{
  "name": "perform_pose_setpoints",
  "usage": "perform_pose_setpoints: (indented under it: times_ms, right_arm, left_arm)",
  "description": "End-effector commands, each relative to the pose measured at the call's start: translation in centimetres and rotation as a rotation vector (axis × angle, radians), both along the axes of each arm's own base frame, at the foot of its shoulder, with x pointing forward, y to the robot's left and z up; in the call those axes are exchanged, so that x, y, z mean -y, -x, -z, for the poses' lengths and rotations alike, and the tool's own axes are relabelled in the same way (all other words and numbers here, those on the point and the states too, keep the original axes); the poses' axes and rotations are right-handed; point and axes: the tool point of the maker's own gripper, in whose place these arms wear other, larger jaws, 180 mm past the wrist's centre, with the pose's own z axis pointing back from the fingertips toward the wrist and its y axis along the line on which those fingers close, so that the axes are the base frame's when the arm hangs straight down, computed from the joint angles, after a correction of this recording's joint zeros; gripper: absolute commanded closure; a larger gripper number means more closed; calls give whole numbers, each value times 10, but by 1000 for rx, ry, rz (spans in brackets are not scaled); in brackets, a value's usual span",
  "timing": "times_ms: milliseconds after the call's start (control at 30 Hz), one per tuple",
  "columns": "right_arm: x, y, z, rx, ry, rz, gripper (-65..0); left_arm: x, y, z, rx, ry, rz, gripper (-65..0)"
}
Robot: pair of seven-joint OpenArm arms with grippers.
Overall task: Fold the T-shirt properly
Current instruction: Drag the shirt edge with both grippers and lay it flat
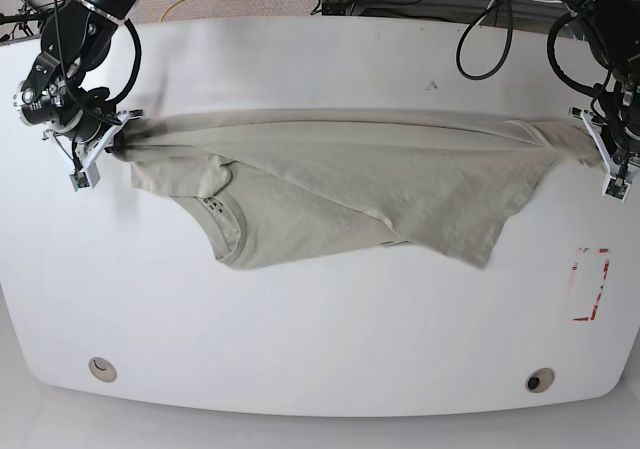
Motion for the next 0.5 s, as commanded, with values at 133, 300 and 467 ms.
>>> perform_pose_setpoints:
  times_ms: [133,300,467]
  right_arm:
    - [1,12,2,4,2,-1,0]
    - [0,18,7,-14,0,-3,0]
    - [1,19,7,-15,-1,0,0]
  left_arm:
    - [-7,14,2,-32,-35,1,0]
    - [-5,17,7,-51,-35,9,0]
    - [14,20,23,-117,-31,82,-71]
